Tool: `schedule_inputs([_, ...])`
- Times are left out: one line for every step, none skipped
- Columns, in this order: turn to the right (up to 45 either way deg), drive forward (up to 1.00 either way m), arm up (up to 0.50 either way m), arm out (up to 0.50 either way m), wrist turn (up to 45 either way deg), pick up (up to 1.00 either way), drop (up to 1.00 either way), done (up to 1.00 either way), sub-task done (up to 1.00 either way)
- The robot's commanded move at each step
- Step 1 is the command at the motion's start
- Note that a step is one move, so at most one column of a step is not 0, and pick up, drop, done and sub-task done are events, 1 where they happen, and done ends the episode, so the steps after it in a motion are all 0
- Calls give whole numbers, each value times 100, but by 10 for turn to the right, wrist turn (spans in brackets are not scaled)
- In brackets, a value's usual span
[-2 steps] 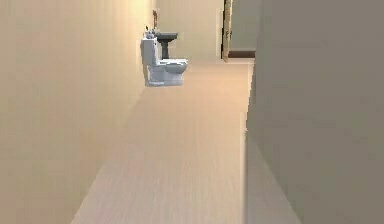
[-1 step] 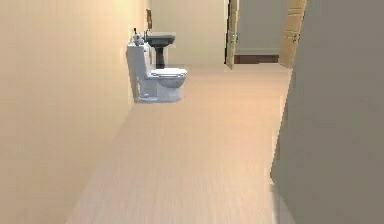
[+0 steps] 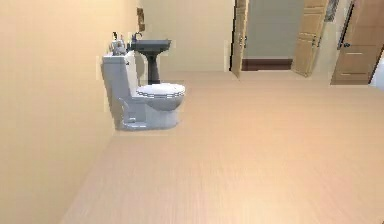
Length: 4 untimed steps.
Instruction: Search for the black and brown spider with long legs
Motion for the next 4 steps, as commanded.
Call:
schedule_inputs([0, 100, 0, 0, 0, 0, 0, 0, 0])
schedule_inputs([450, 0, 0, 0, 0, 0, 0, 0, 0])
schedule_inputs([30, 0, 0, 0, 0, 0, 0, 0, 0])
schedule_inputs([0, 100, 0, 0, 0, 0, 0, 0, 0])
